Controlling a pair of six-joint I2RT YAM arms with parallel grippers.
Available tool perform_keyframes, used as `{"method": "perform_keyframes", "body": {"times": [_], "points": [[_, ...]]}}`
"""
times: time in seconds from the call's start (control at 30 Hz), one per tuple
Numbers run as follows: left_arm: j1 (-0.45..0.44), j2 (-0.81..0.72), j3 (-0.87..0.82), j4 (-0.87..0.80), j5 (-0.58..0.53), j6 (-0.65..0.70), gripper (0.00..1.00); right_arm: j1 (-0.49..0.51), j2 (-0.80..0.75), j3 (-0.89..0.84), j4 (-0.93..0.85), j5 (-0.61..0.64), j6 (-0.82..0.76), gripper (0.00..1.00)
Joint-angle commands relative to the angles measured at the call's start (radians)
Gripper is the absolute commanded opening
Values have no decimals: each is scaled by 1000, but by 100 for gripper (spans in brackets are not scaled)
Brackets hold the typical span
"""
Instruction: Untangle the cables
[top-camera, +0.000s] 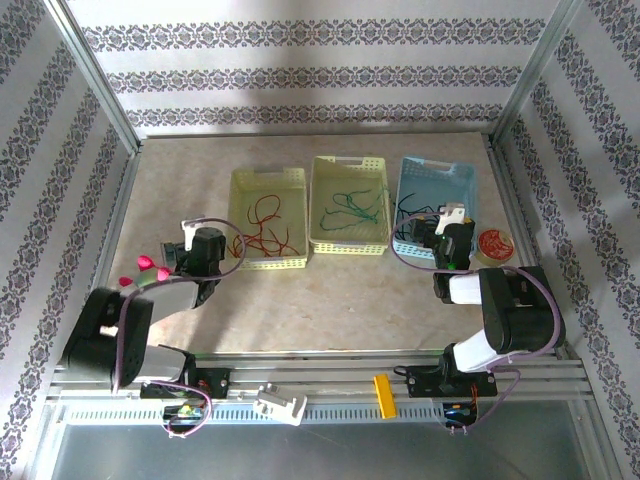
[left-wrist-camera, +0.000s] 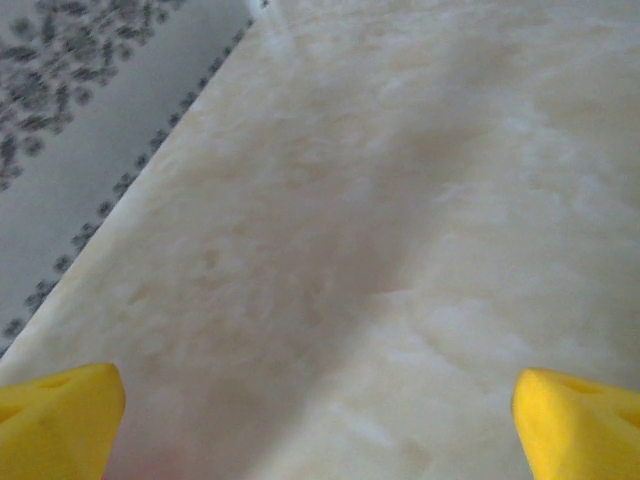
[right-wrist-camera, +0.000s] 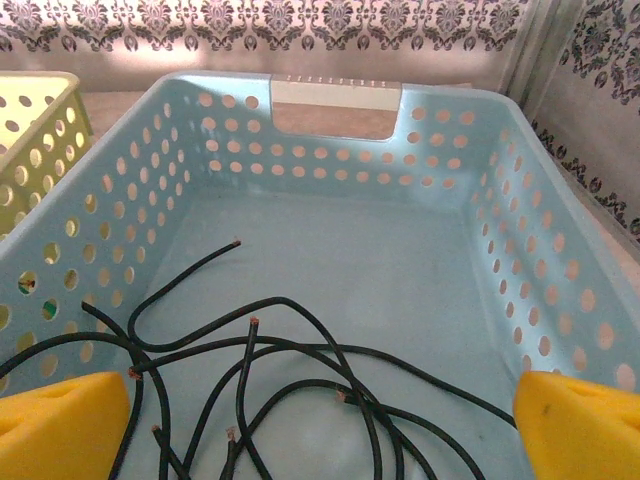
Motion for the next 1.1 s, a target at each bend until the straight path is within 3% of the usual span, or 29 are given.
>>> {"method": "perform_keyframes", "body": {"times": [0.0,0.03,0.1,0.13,0.17,0.2,0.23,0.27,0.33,0.4,0.43,0.5,0.57,0.63,1.07], "points": [[11,113,26,336,117,171,99,3,7,-9,20,-32,19,98],[36,184,14,489,153,208,99,3,7,-8,20,-32,19,98],[77,118,48,267,212,106,99,3,7,-9,20,-32,19,98],[107,133,-15,432,278,110,99,3,7,-9,20,-30,20,98],[122,131,-57,512,326,115,99,3,7,-9,20,-30,20,98],[131,112,-79,476,414,106,99,3,7,-9,20,-29,20,98],[140,185,-116,640,466,128,99,3,7,-9,20,-30,20,98],[140,240,-129,782,424,144,99,3,7,-8,20,-29,20,98],[169,137,-77,479,448,70,99,3,7,-9,18,-28,20,98],[181,195,-71,583,461,87,99,5,7,-9,17,-24,18,98],[184,150,-47,448,468,64,99,14,7,-9,16,1,14,98],[183,198,-71,586,463,86,99,31,7,-9,23,33,3,98],[182,162,-56,486,469,71,99,40,5,-8,23,44,-4,98],[182,189,-66,559,463,84,99,41,5,-8,25,45,-3,98],[182,181,-62,536,464,81,99,17,8,-9,14,-7,11,98]]}}
